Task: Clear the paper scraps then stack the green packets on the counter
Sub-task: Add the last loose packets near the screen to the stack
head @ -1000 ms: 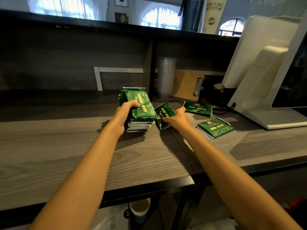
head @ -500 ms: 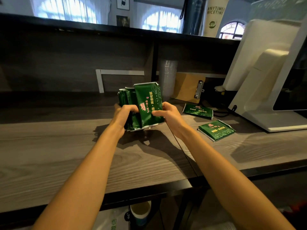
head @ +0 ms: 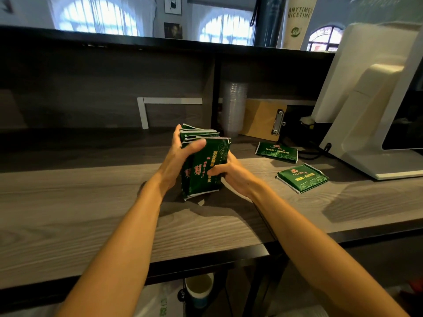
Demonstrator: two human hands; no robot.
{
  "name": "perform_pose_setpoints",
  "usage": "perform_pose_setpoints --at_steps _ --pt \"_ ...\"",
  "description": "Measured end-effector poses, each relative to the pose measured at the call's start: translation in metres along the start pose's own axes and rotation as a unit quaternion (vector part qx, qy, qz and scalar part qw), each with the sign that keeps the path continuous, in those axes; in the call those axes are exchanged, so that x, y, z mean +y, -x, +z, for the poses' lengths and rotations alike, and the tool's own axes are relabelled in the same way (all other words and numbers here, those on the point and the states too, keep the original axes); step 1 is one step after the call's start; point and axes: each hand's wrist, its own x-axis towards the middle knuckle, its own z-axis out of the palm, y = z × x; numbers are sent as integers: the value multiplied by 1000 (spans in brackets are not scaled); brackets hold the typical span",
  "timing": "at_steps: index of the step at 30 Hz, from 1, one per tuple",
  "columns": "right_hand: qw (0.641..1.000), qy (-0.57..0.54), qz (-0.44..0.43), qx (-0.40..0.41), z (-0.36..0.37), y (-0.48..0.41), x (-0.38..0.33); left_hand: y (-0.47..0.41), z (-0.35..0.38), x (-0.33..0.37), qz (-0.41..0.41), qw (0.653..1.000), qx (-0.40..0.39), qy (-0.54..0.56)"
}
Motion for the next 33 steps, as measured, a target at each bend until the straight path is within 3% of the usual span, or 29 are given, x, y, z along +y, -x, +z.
perform_pose_setpoints --at_steps 5,14,19,23,31,33 --pt "999 45 16 -22 6 -1 3 2 0 -8 14 997 -8 -76" --pt "988 148 34 2 2 -3 4 0 -12 -17 -115 983 -91 -107" --pt "996 78 28 16 -2 -1 0 -2 -10 -14 -71 991 -18 -109" --pt "999 -18 29 41 -5 0 -8 -4 2 -7 -50 998 35 -14" --pt "997 7 81 3 -39 16 -19 -9 39 6 -153 984 39 87" --pt "997 6 75 34 -57 23 -24 -13 51 12 -184 975 37 118"
